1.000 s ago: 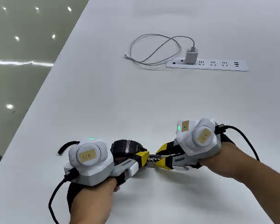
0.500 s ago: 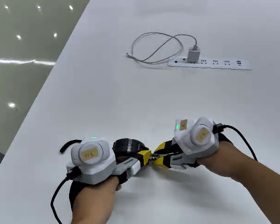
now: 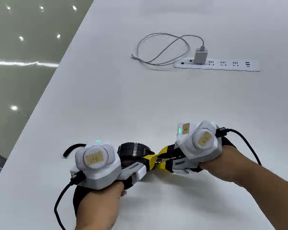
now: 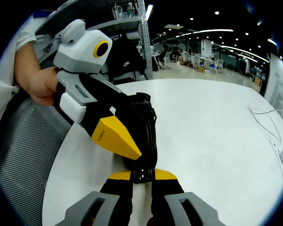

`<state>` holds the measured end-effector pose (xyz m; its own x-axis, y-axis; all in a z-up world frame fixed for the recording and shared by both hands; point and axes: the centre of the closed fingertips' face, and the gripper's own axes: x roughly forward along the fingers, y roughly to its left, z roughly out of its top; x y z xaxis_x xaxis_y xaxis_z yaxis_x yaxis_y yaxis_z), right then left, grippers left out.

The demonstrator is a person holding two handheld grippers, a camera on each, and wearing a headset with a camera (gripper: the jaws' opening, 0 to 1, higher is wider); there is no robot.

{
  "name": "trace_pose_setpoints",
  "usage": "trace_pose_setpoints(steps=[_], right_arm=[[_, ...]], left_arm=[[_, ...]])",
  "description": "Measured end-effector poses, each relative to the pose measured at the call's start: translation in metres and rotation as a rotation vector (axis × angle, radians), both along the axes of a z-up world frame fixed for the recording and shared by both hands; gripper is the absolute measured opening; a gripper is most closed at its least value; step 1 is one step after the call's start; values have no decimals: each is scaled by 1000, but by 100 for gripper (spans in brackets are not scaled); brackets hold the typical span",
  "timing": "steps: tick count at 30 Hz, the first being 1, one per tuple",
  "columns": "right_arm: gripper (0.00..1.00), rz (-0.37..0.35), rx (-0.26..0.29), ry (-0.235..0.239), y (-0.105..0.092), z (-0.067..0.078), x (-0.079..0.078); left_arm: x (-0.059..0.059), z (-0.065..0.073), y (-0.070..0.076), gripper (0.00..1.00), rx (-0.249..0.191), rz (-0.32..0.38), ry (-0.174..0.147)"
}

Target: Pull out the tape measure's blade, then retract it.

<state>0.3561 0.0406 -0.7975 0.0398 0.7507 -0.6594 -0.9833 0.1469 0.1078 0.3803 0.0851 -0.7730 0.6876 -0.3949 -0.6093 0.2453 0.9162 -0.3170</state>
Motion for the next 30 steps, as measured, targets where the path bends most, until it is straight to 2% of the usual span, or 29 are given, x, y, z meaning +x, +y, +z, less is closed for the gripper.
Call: trace_pose_setpoints(steps=[11,17,23,26,30], right_arm=[[11,-5,-4,-1,0,0,0],[12,-16,-12,21,-1,-3,-3],[18,-36,-12,18,-6,0,1],[18,-38,-13,21,-7,0,1],[18,-40,-11,23,-7,-1,1]], left_arm=[[0,0,0,58,1,0,-3],[-1,0,-4,59,38,-23,-31],[-1,1,-3,60,29,-31,-33],[-2,0,-4,60,40,-40,-37],[-3,-1,-5,60,81,-68,-45]])
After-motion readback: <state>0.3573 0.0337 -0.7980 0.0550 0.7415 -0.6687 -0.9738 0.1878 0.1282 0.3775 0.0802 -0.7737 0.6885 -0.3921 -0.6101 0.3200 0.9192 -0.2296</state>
